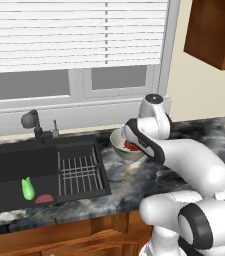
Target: Pick the bell peppers from the cabinet and place them in one bowl. Pick the corn from the sink and place it in the other bowl.
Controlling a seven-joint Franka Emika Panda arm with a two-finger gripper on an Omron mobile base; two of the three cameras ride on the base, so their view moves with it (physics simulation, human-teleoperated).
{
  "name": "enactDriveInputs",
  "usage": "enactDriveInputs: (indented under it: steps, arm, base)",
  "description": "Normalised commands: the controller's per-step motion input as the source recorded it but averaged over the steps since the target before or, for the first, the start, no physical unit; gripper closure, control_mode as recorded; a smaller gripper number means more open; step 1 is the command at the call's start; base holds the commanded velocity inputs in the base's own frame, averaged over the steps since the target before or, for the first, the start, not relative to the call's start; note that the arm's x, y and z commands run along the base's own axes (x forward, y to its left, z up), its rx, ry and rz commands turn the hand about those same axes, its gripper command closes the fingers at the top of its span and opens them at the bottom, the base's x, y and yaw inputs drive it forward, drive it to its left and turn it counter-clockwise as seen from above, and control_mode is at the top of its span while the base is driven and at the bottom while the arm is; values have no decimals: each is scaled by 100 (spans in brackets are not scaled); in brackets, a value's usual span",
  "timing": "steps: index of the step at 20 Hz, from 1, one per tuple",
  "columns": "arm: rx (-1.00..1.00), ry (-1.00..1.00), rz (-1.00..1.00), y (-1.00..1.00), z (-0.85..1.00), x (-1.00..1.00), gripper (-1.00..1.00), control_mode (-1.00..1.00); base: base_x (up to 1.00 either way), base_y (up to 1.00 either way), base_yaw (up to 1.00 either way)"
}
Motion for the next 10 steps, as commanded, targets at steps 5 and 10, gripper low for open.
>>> enactDriveInputs:
  steps: [5,10]
  arm:
    - [0,9,3,0,0,-55,-100,-100]
    - [0,4,2,0,2,-56,-100,-100]
  base:
    - [0,0,0]
    - [0,0,0]
